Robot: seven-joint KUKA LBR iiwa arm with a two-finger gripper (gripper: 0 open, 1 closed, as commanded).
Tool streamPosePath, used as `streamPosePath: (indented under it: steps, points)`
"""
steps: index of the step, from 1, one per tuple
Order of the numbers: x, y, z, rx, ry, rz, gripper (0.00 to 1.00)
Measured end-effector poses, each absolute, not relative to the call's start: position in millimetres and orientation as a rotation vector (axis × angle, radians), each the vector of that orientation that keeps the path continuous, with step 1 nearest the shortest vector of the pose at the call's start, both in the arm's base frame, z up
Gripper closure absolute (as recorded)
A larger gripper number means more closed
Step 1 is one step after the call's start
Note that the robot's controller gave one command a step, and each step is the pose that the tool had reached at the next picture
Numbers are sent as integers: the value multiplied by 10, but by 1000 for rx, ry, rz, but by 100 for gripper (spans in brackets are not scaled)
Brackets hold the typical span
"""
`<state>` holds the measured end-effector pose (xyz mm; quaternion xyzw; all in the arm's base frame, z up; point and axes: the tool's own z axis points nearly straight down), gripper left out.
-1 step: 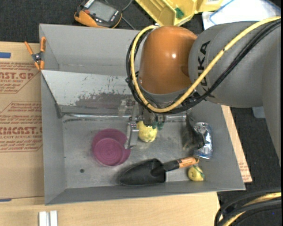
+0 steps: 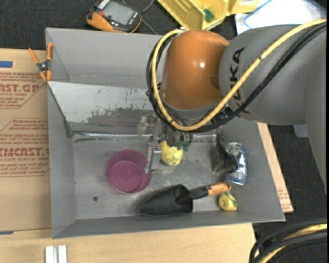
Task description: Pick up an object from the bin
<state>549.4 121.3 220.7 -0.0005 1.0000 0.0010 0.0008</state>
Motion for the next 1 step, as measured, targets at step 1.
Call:
streamPosePath:
  steps: [1]
  points:
    - [5529,1334,2093,-178,3130,-1,0]
